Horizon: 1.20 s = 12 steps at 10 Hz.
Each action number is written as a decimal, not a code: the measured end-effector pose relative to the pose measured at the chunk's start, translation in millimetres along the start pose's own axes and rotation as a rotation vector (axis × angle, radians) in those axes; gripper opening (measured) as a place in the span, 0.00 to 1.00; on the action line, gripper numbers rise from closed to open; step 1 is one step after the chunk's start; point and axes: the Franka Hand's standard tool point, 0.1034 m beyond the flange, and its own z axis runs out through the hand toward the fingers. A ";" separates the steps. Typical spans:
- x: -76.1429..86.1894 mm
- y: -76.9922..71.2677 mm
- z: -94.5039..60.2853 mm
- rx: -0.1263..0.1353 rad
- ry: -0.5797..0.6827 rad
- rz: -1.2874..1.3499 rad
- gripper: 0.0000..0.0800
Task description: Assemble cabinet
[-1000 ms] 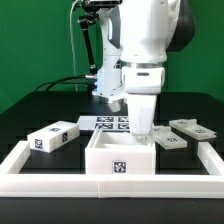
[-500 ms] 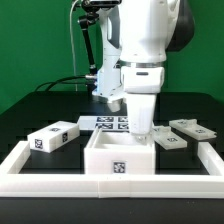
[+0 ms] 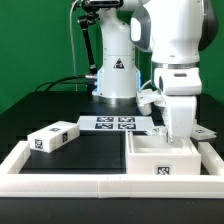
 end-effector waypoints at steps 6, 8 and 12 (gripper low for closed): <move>21.9 8.5 0.0 0.004 0.009 0.013 0.07; 21.1 8.5 0.3 0.005 0.009 0.015 0.31; 12.3 1.1 -7.5 -0.003 0.006 -0.015 0.91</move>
Offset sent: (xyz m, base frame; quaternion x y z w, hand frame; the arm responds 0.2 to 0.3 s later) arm 0.0200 0.0286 0.0001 0.0170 0.0084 0.0021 0.9998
